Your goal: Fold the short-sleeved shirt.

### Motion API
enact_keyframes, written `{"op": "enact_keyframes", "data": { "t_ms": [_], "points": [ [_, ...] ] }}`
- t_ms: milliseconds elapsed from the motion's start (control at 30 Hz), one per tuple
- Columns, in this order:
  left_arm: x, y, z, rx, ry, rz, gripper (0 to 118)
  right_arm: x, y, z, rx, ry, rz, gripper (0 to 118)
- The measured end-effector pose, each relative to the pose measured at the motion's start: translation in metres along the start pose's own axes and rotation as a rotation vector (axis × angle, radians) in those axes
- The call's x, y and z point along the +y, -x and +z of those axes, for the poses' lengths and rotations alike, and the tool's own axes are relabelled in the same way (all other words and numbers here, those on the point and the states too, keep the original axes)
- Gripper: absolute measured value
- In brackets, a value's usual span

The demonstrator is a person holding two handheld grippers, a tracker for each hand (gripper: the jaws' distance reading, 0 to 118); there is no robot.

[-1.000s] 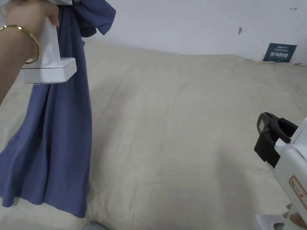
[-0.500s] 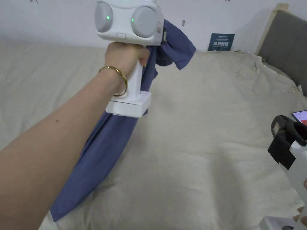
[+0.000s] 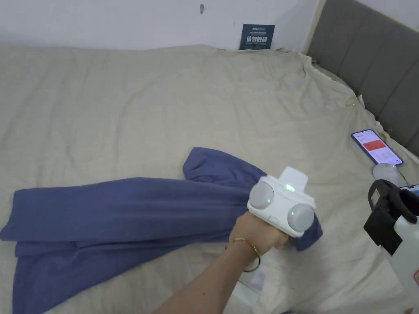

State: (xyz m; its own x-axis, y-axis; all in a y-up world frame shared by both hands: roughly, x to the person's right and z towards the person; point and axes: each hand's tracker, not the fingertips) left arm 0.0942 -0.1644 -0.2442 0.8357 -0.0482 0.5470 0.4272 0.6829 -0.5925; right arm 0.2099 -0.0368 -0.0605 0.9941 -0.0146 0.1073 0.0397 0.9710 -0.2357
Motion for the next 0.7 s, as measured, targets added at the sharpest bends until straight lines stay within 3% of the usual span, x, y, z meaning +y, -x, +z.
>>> {"op": "enact_keyframes", "data": {
  "t_ms": [100, 133, 167, 233, 433, 700],
  "points": [
    [-0.014, -0.003, -0.016, -0.062, 0.055, 0.055, 62, -0.003, -0.002, -0.003, -0.004, 0.013, -0.006, 0],
    [-0.016, -0.006, -0.013, -0.087, 0.054, 0.086, 87, -0.005, -0.002, -0.005, -0.004, 0.016, -0.006, 0],
    [-0.015, -0.003, -0.013, -0.097, 0.048, 0.107, 103, -0.006, -0.003, -0.006, -0.004, 0.019, -0.004, 0],
    [-0.007, 0.011, -0.005, -0.105, 0.012, 0.160, 118, -0.007, -0.004, -0.009, -0.002, 0.028, -0.005, 0],
    [0.024, 0.088, 0.061, -0.088, -0.191, 0.326, 118, -0.002, 0.007, -0.018, 0.012, 0.031, -0.014, 0],
    [-0.013, 0.191, 0.184, 0.353, -0.484, 0.404, 118, 0.018, 0.042, -0.027, 0.087, -0.037, 0.025, 0]
  ]
}}
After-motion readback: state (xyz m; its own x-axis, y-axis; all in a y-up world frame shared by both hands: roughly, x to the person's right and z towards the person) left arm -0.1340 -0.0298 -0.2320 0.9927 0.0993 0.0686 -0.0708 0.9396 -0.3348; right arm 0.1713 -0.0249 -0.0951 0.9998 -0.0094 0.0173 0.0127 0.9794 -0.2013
